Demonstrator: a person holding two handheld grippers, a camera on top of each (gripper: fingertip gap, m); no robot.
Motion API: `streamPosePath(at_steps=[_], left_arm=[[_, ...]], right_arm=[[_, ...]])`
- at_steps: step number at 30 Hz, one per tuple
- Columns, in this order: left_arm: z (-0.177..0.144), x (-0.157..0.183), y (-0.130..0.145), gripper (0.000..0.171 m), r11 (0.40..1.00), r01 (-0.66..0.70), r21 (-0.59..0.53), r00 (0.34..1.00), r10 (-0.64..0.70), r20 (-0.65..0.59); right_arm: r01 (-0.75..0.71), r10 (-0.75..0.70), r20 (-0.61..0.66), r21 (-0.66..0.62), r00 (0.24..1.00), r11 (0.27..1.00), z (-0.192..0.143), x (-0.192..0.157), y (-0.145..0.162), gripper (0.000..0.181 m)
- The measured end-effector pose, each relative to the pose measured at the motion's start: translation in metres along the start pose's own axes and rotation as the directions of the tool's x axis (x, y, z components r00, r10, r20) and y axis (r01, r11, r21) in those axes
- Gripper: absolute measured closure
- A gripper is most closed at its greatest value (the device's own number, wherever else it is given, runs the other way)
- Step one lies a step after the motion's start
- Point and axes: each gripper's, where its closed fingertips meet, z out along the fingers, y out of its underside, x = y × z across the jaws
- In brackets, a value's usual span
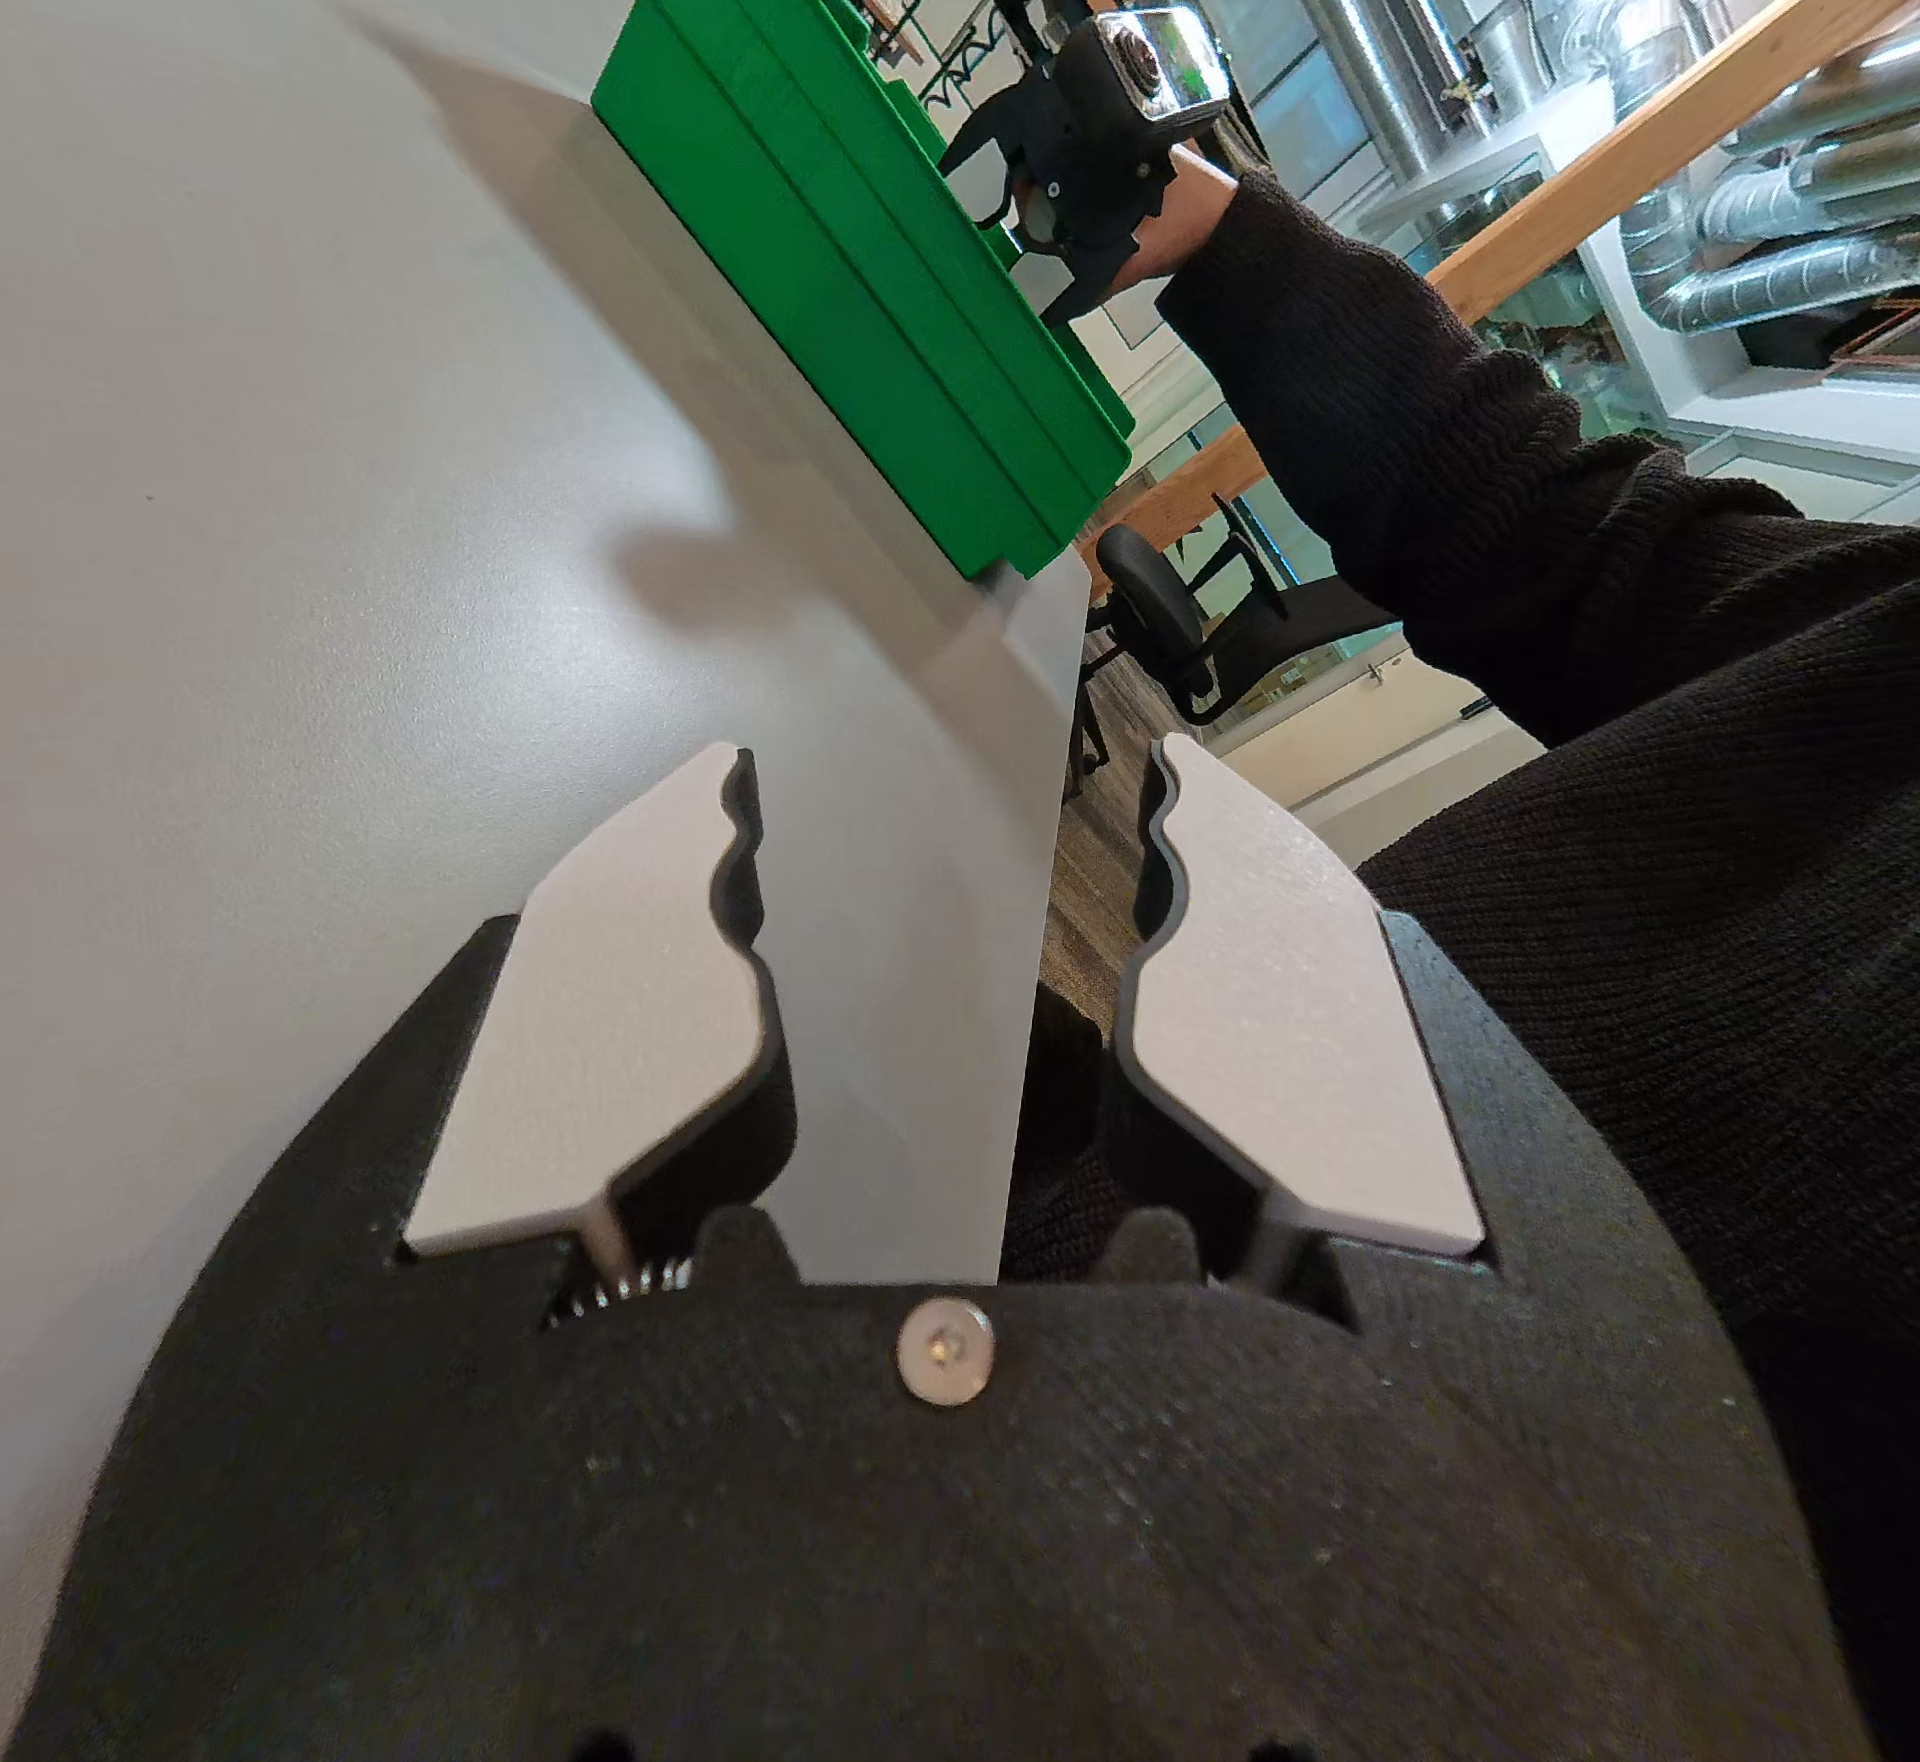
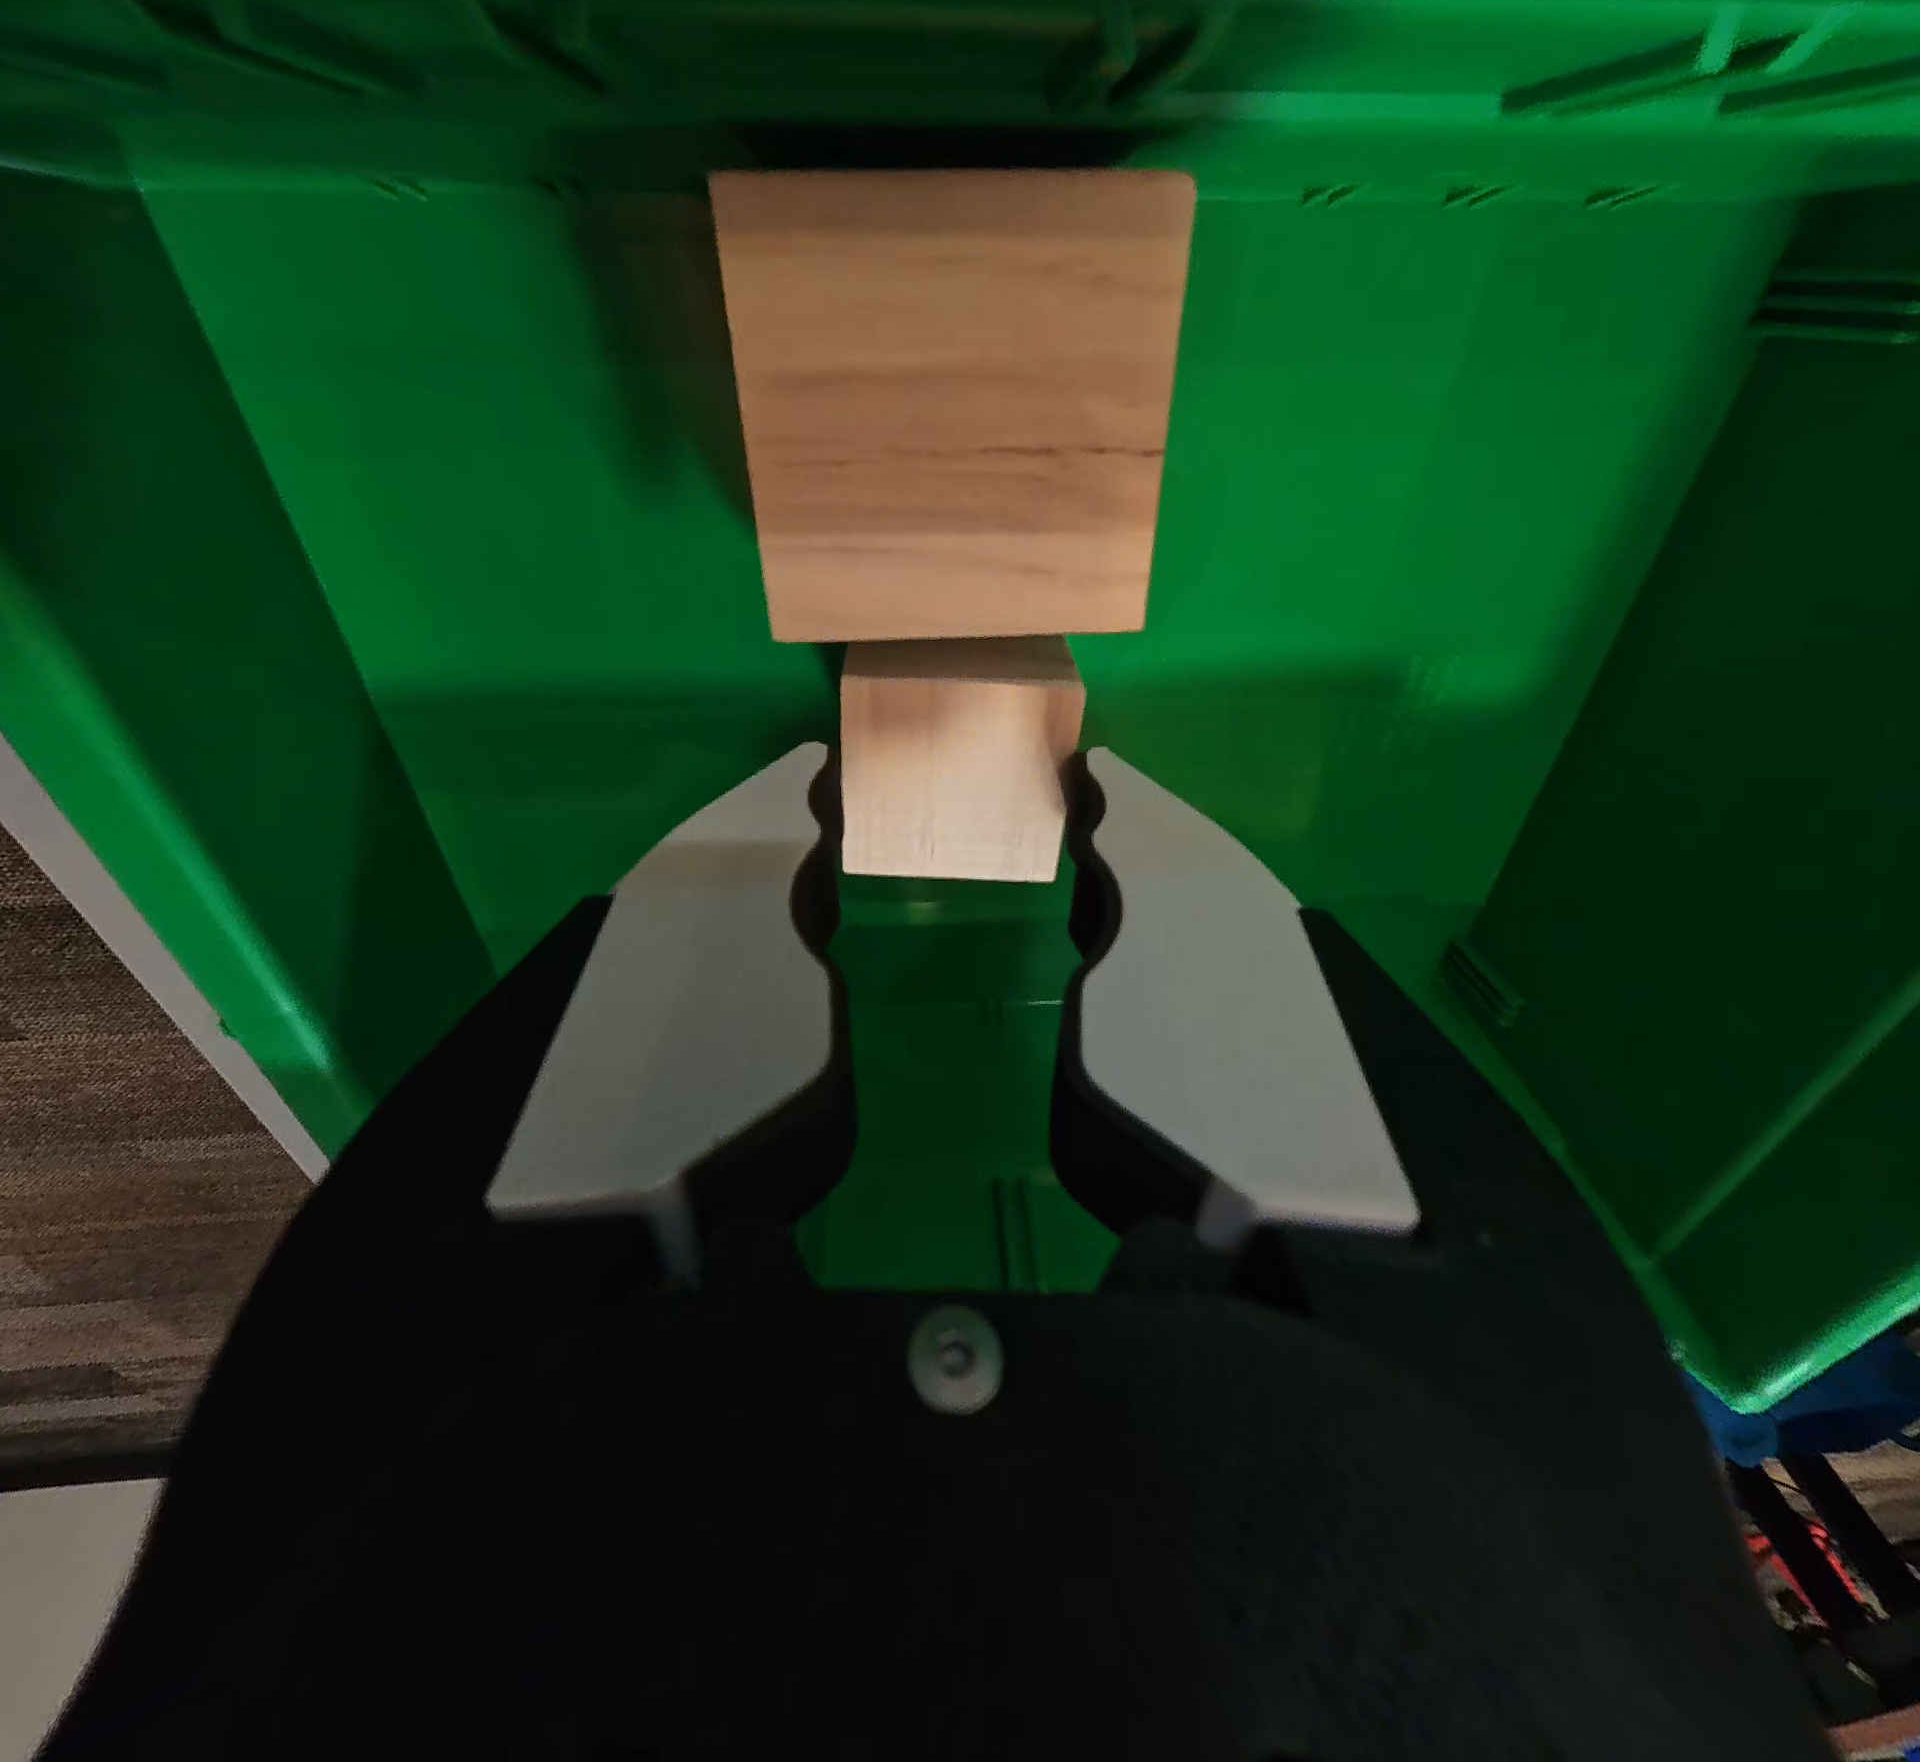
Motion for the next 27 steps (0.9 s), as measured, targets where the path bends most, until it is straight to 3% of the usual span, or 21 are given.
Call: streamPosePath(at_steps=[27], left_arm=[[-0.0007, -0.0002, 0.0015, 0.101, 1.0, 0.003, -0.009, 1.0, -0.003, -0.003]], right_arm=[[-0.001, 0.001, -0.005, -0.008, 1.0, 1.0, 0.0002, 0.0005, -0.0002, 0.137]])
